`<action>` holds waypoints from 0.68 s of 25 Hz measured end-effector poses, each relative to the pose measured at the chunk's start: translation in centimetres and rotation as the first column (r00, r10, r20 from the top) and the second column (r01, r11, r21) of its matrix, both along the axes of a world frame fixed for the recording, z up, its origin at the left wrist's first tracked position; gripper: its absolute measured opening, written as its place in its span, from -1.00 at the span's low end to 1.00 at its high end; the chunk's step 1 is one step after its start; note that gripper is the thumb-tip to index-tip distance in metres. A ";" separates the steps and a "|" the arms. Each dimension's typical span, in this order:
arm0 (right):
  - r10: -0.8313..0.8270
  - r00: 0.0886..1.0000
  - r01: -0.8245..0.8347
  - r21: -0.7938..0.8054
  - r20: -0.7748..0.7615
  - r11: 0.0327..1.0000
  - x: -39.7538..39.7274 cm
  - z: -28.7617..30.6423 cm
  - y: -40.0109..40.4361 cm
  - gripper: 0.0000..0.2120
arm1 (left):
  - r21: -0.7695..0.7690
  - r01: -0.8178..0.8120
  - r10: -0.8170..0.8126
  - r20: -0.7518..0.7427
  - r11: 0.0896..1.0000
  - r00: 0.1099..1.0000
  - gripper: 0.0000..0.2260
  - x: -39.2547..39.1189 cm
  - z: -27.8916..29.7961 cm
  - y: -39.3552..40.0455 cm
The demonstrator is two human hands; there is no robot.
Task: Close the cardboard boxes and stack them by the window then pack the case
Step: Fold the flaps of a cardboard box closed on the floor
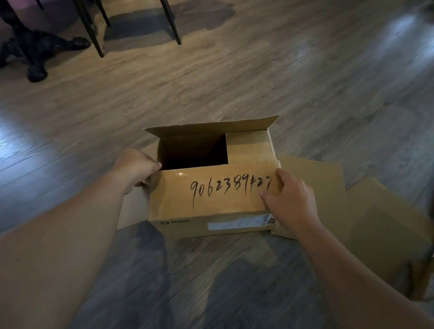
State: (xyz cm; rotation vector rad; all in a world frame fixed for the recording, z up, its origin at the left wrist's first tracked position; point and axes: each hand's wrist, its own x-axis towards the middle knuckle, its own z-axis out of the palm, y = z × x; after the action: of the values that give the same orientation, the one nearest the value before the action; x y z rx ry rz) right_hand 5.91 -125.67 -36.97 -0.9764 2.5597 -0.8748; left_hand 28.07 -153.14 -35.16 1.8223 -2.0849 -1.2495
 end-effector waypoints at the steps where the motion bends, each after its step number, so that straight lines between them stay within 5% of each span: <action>1: 0.001 1.000 -0.002 -0.009 -0.014 1.000 0.1 0.1 0.0 -0.65 | 0.000 0.032 -0.032 0.013 0.999 0.999 -0.79 -0.1 0.2 0.1; 7: 0.033 0.999 -0.028 -0.251 0.013 0.968 0.3 0.0 0.9 -0.42 | 0.039 -0.040 0.048 -0.216 0.998 0.975 -0.68 -0.1 1.2 0.8; 11: 0.105 0.948 0.093 -0.577 0.300 0.812 -0.8 0.5 2.4 -0.75 | 0.140 -0.074 0.102 -0.205 0.987 0.973 -0.75 1.3 2.9 0.4; 14: 0.253 0.884 0.075 -0.655 0.393 0.752 -0.8 1.4 2.8 -0.73 | 0.351 -0.014 0.112 -0.260 0.936 0.959 -0.74 2.3 4.4 0.7; 17: 0.290 0.780 0.163 -0.628 0.554 0.761 -1.2 2.3 2.6 -0.76 | 0.403 0.037 0.069 -0.246 0.914 0.967 -0.77 3.3 5.7 0.9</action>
State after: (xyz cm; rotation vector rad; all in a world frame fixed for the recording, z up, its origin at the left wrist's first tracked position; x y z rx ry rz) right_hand 4.67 -123.07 -34.69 -0.7259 1.6325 -1.7881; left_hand 31.38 -152.27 -29.46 1.6916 -1.7648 -1.9157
